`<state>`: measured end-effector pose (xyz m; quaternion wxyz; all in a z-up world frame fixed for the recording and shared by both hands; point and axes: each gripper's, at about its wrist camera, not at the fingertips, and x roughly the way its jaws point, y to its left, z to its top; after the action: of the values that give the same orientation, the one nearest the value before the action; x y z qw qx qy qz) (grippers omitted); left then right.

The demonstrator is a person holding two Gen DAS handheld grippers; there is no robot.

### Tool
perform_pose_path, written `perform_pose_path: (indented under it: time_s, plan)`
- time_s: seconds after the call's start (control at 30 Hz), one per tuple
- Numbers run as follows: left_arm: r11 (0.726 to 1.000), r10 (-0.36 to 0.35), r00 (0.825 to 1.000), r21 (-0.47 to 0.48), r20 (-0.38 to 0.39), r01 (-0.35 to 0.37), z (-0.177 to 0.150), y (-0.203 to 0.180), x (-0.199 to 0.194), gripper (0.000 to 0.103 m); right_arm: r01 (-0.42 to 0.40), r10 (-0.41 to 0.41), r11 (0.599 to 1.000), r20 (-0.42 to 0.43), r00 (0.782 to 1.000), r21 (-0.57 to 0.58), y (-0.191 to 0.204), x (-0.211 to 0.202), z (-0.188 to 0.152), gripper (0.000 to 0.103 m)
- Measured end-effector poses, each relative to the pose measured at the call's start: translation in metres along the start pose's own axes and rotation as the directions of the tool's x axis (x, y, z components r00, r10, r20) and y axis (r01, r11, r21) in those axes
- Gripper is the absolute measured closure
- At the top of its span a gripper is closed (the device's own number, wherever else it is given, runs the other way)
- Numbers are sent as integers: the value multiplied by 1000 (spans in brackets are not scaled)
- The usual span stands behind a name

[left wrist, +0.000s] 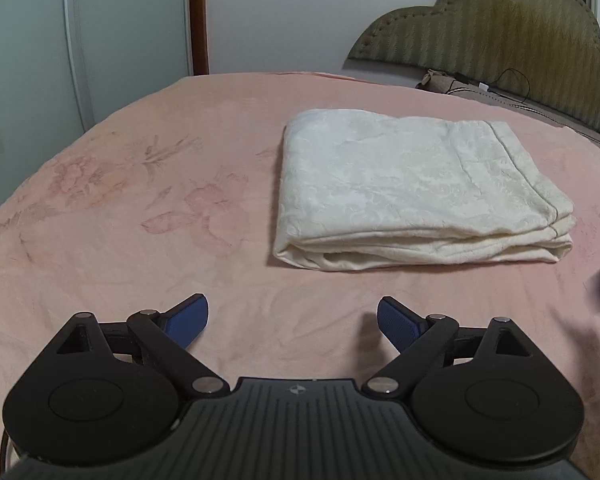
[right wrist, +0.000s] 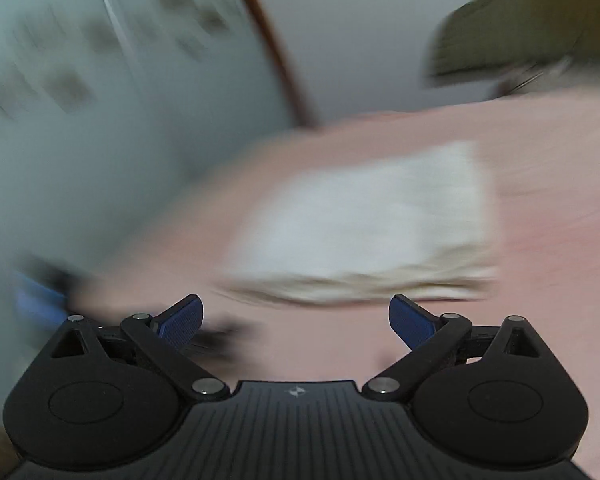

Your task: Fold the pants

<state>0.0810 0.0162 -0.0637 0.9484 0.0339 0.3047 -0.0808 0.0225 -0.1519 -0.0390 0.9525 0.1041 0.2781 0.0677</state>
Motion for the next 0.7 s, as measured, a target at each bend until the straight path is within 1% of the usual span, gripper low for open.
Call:
perform_pose_path:
  time_s: [0.03, 0.07, 0.13, 0.17, 0.23, 0.27, 0.3, 0.37, 0.43, 0.47, 0.7]
  plan:
    - [1000, 5, 1000, 12, 6, -5, -2, -4, 1, 9, 58, -59, 997, -20, 998, -45, 4, 14, -5, 3]
    - [1000, 16, 1000, 23, 9, -16, -4, -7, 2, 9, 71, -73, 996, -30, 997, -54, 4, 24, -10, 3]
    - [998, 37, 999, 45, 17, -38, -7, -15, 5, 9, 67, -67, 998, -41, 997, -8, -1, 39, -16, 3]
    - [997, 45, 999, 55, 24, -47, -9, -18, 5, 9, 88, -87, 996, -49, 995, 12, -5, 45, -19, 3]
    - [995, 56, 997, 75, 46, -59, -11, -23, 3, 7, 153, -152, 988, -75, 986, 15, -9, 54, -27, 3]
    - [994, 57, 997, 86, 57, -62, -12, -26, 3, 7, 174, -172, 985, -85, 981, 15, -11, 58, -30, 2]
    - [993, 57, 996, 96, 64, -64, -14, -28, 3, 5, 186, -186, 983, -68, 980, -6, -10, 59, -34, 1]
    - [991, 62, 996, 115, 70, -70, -17, -31, 4, 4, 220, -223, 974, -48, 974, -56, -8, 59, -41, 0]
    - [990, 72, 995, 118, 70, -80, -18, -32, 5, 0, 227, -230, 972, -37, 973, -66, -8, 59, -45, 0]
    - [990, 72, 995, 114, 66, -79, -17, -30, 6, 0, 227, -230, 971, -41, 972, -68, -8, 60, -45, 0]
    - [999, 26, 999, 37, 27, -27, -15, -17, 11, 0, 229, -232, 971, -41, 972, -71, -9, 58, -44, 0]
